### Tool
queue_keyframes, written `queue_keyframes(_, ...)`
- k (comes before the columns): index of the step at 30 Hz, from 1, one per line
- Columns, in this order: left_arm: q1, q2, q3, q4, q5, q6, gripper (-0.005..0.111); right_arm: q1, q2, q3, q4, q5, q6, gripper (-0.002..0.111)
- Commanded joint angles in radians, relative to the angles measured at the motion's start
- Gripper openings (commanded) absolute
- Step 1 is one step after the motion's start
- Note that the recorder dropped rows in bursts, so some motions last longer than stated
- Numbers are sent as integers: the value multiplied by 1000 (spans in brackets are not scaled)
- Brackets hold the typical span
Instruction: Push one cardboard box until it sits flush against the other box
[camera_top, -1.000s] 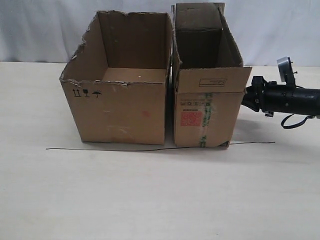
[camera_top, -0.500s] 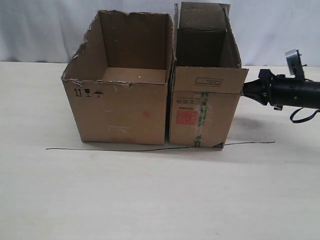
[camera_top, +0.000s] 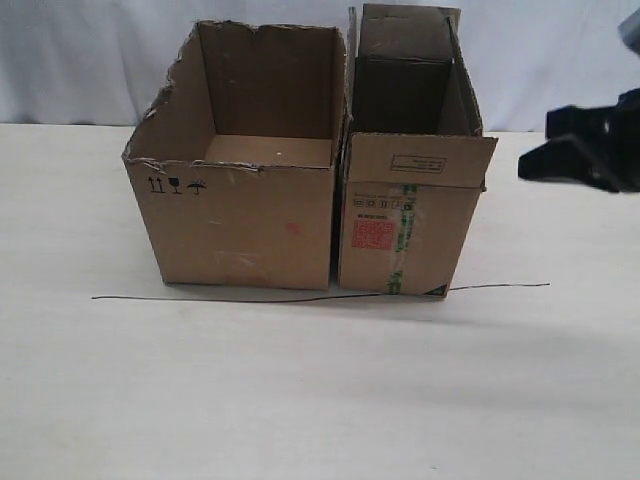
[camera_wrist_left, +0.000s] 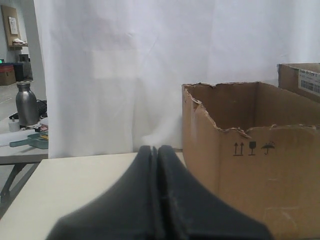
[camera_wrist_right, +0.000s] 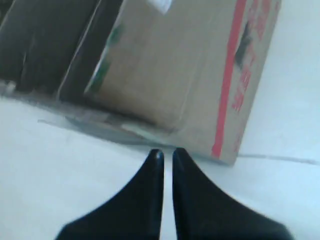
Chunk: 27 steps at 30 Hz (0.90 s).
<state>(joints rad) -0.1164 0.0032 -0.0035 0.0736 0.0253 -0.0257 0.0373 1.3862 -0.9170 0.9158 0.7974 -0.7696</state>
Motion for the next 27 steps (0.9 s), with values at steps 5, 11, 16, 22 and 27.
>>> queue_keyframes(5, 4, -3, 4, 3, -9, -5, 0, 161, -233, 214, -287, -129, 321, 5)
queue_keyframes(11, 4, -3, 4, 3, -9, -5, 0, 163, -230, 345, -126, -310, 222, 5)
queue_keyframes(16, 4, -3, 4, 3, -9, -5, 0, 163, -158, 362, 55, -337, 26, 5)
queue_keyframes(22, 4, -3, 4, 3, -9, -5, 0, 163, -55, 360, 416, -364, -300, 5)
queue_keyframes(27, 4, -3, 4, 3, -9, -5, 0, 163, 29, 352, 698, -403, -588, 5)
